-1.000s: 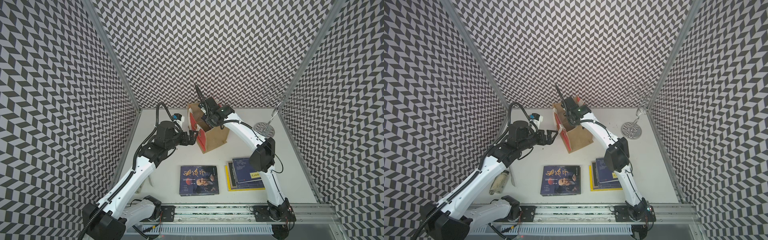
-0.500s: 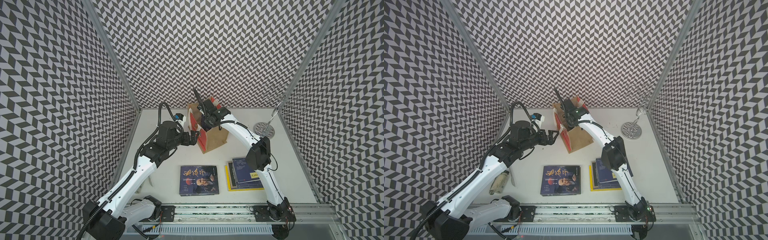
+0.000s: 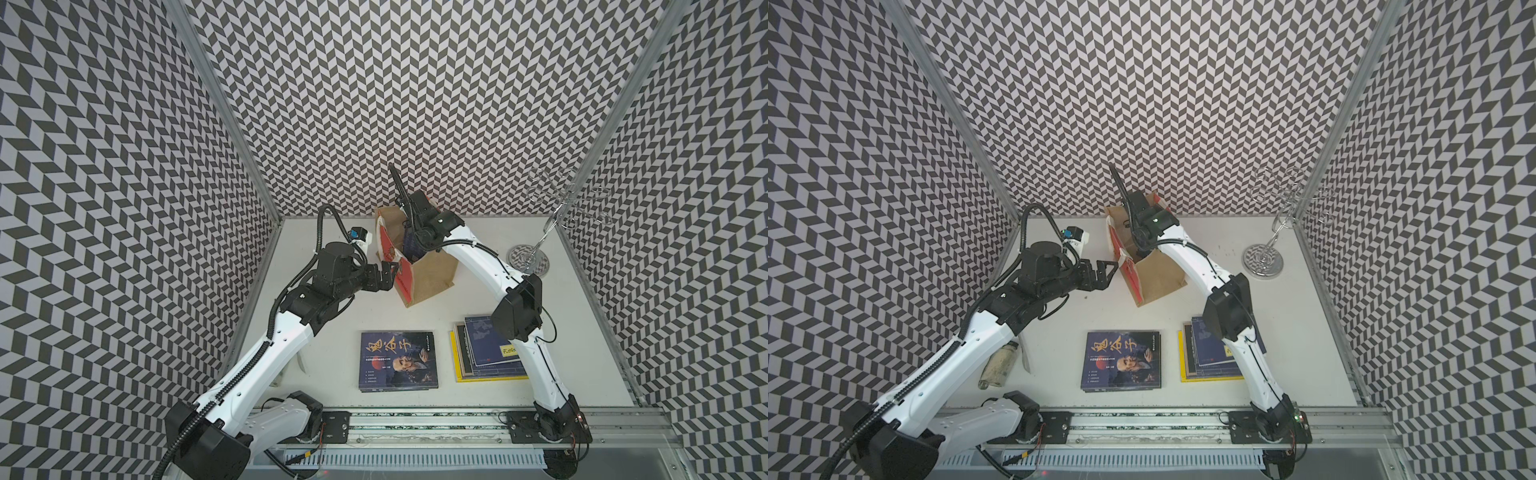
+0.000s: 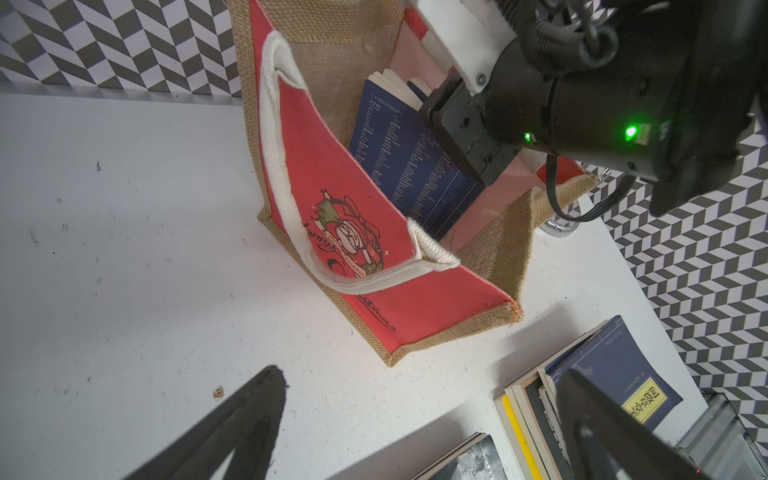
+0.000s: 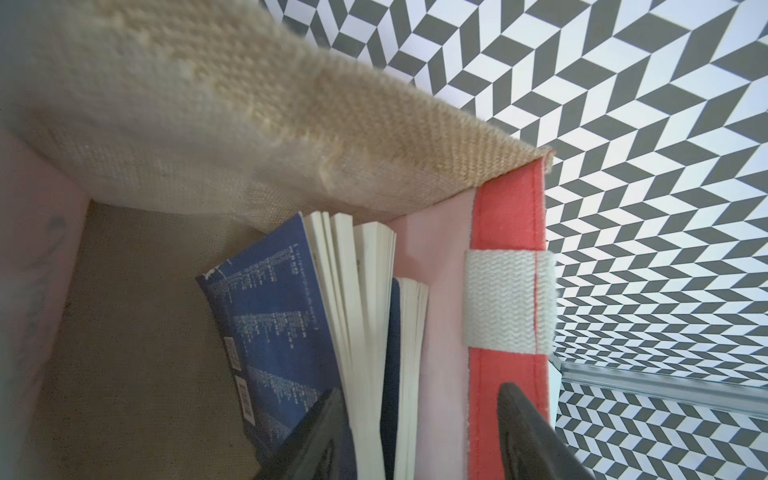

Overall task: Put the books into the canvas bag
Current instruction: Place the book in the canvas bag.

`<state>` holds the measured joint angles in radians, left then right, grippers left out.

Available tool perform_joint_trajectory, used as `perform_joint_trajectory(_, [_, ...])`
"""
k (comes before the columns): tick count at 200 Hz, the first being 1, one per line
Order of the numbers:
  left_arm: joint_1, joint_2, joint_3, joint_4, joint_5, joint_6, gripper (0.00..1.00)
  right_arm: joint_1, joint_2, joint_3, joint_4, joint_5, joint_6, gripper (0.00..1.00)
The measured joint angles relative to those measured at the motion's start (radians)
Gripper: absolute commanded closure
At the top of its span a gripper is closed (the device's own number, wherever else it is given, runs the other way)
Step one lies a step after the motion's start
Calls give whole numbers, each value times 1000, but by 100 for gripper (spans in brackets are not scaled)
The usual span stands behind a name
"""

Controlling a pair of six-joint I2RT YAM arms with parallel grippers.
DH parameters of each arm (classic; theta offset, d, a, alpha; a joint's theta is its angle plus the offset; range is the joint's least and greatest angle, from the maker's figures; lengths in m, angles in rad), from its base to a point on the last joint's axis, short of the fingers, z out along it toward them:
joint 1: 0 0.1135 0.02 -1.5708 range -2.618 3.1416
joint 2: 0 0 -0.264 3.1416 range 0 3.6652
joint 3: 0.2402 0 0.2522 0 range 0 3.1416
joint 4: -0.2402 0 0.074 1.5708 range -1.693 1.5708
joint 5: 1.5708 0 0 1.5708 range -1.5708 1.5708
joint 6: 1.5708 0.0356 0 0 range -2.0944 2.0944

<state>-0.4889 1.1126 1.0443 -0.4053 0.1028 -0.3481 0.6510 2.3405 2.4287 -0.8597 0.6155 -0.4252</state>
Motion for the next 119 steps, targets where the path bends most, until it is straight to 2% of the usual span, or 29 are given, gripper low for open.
perform_joint_trajectory(35, [0, 0, 0, 0, -2, 0, 0, -13, 0, 0, 23, 18, -12, 33])
perform_joint_trajectory(66, [0, 0, 1, -2, -3, 0, 1, -19, -16, 0, 37, 16, -19, 24])
perform_joint_trajectory(119, [38, 0, 4, -19, 15, -5, 1, -26, -151, -22, 55, -45, 5, 11])
